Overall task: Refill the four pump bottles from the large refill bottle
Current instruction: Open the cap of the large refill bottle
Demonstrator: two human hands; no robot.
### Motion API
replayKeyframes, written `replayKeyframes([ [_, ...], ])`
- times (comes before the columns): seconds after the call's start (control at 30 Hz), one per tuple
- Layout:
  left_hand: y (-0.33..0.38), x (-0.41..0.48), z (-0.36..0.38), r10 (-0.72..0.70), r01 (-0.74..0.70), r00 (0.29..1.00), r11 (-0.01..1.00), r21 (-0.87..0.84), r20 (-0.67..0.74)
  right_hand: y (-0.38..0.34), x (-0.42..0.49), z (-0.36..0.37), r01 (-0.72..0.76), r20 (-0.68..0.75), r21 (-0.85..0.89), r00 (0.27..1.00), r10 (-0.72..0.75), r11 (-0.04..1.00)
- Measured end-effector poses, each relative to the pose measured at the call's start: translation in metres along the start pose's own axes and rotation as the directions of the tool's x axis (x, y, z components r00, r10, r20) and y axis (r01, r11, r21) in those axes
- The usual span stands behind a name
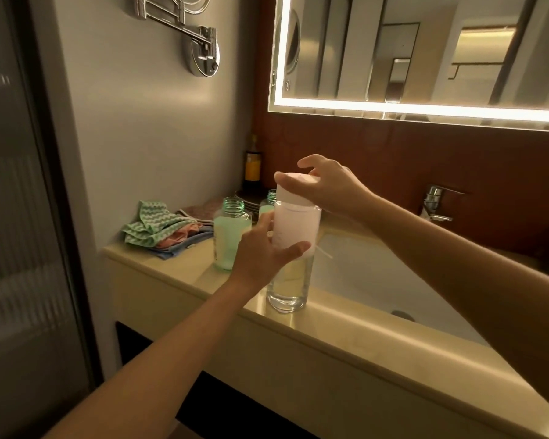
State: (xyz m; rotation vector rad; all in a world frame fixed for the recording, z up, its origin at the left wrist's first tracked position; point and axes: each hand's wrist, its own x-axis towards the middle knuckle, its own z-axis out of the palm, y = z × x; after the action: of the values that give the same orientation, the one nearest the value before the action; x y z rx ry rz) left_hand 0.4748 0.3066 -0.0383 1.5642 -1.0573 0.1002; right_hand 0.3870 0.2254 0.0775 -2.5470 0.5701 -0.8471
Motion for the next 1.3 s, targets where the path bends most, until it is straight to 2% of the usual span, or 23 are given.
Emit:
replayKeyframes([
  [0.07,0.000,-0.001,0.001,0.000,0.000,1.000,1.000,-0.016,-0.001,0.001,0.002,0.006,0.031,-0.031,-0.057,0.999,-0.033,0.998],
  [0.13,-0.002,-0.001,0.001,-0.002,0.002,1.000,0.999,-0.044,0.004,0.002,0.002,0.006,0.039,-0.010,-0.005,0.999,-0.039,0.999],
  [0.2,-0.002,-0.003,-0.001,0.001,0.000,1.000,0.998,-0.061,0.008,0.004,0.003,0.002,0.035,0.084,0.094,0.995,-0.043,0.995],
  [0.27,-0.002,-0.003,-0.002,0.003,-0.003,1.000,0.998,-0.066,0.011,0.005,0.002,-0.001,0.045,0.182,0.084,0.981,-0.059,0.995],
  [0.33,-0.001,-0.002,-0.001,0.008,-0.007,1.000,0.998,-0.061,0.014,0.002,0.001,-0.003,0.055,0.194,-0.021,0.980,-0.050,0.998],
  [0.43,-0.001,-0.001,0.000,0.026,-0.025,1.000,0.999,-0.042,0.016,-0.008,0.000,-0.003,0.049,0.090,-0.208,0.995,-0.031,0.977],
  [0.53,0.000,-0.002,0.000,0.026,-0.025,1.000,0.998,-0.059,0.015,-0.013,0.001,-0.001,0.065,0.024,-0.454,0.998,-0.061,0.889],
  [0.6,0.000,-0.002,0.000,0.019,-0.018,1.000,0.998,-0.063,0.015,-0.013,0.002,0.001,0.080,0.022,-0.522,0.996,-0.081,0.849],
  [0.7,-0.001,-0.001,0.000,0.012,-0.011,1.000,0.999,-0.051,0.006,-0.013,0.002,0.000,0.124,0.068,-0.475,0.992,-0.104,0.871],
  [0.83,-0.002,0.000,0.000,0.009,-0.008,1.000,0.998,-0.059,0.016,-0.015,0.004,-0.003,0.090,0.160,-0.245,0.986,-0.051,0.965],
  [0.9,-0.002,-0.001,0.000,0.015,-0.014,1.000,0.998,-0.065,0.014,-0.017,0.003,-0.003,0.064,0.151,-0.287,0.988,-0.021,0.956],
  [1.0,-0.001,-0.001,0.000,0.019,-0.018,1.000,0.997,-0.072,0.012,-0.019,0.003,-0.004,0.053,0.104,-0.443,0.995,-0.007,0.895],
  [1.1,-0.002,-0.001,0.000,0.018,-0.017,1.000,0.996,-0.088,0.016,-0.017,0.004,-0.002,0.071,0.144,-0.445,0.989,-0.007,0.893],
  [1.17,-0.002,-0.001,0.000,0.008,-0.007,1.000,0.996,-0.092,0.017,-0.016,0.005,-0.001,0.067,0.189,-0.354,0.982,0.001,0.933],
  [1.27,-0.003,-0.001,0.000,0.009,-0.007,1.000,0.995,-0.100,0.018,-0.016,0.006,-0.008,0.014,0.286,-0.117,0.958,0.020,0.993],
  [1.3,-0.003,-0.001,0.001,0.010,-0.008,1.000,0.995,-0.101,0.019,-0.017,0.006,-0.010,0.001,0.303,-0.095,0.952,0.028,0.996],
])
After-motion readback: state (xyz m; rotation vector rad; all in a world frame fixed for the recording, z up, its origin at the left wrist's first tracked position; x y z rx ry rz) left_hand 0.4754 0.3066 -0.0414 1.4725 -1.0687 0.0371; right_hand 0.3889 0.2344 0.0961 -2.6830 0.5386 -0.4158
